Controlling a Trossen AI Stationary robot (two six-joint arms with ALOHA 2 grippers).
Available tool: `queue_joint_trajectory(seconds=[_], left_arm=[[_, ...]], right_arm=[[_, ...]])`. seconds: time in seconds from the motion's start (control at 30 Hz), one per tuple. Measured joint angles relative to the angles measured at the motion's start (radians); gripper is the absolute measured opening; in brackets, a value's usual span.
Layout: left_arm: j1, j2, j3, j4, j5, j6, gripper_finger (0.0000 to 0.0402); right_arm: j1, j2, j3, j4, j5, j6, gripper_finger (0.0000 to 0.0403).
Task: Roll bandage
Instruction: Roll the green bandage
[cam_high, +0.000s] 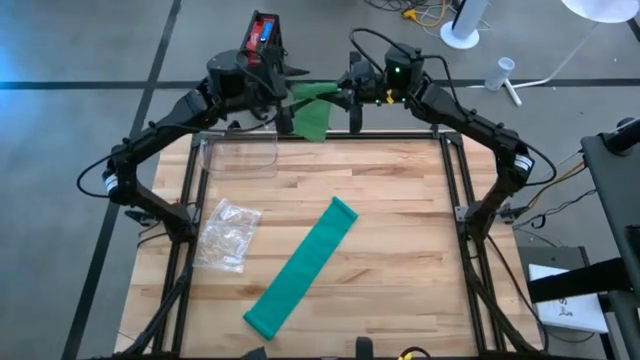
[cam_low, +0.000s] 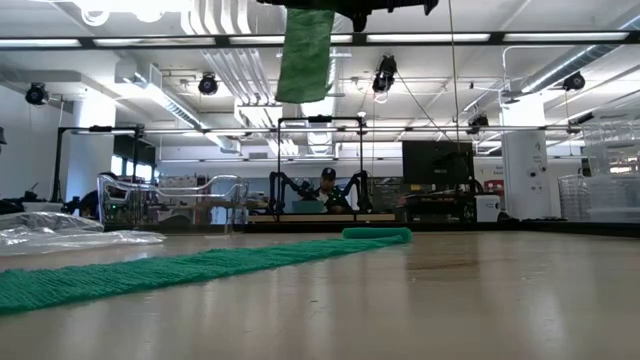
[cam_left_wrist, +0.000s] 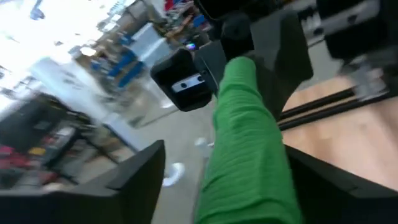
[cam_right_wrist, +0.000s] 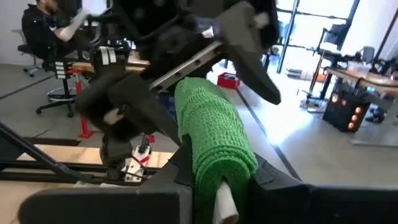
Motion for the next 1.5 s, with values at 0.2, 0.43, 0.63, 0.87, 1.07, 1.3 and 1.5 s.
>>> queue_joint_trajectory(seconds=[0.2,0.43,0.63,0.87,1.07,1.3,1.5], left_arm=[[0.079,0.001,0.008,-0.024,0.159,-0.158,0.0298],[0.136,0.010,0.010,-0.041,0.311,-0.290,0.0174],[0.145,0.024,0.013,-0.078,0.437,-0.231,0.0037],[0.152,0.020,0.023,-0.080,0.481,-0.197,0.0094],[0.154,0.021,0.025,-0.075,0.522,-0.229,0.0278],[0.154,0.037,0.025,-0.085,0.549,-0.260,0.0337],[0.154,0.039,0.025,-0.074,0.553,-0.290,0.0196]], right_arm=[[0.002,-0.028,-0.090,0.098,0.009,-0.053,0.0045],[0.003,-0.047,-0.143,0.125,0.010,-0.134,0.0046],[0.011,-0.047,-0.146,0.119,-0.042,-0.171,0.0047],[0.012,-0.057,-0.146,0.118,-0.059,-0.199,0.0047],[0.025,-0.059,-0.146,0.145,-0.073,-0.220,0.0048],[0.051,-0.054,-0.148,0.203,-0.021,-0.212,0.0048],[0.054,-0.054,-0.155,0.200,0.051,-0.200,0.0048]])
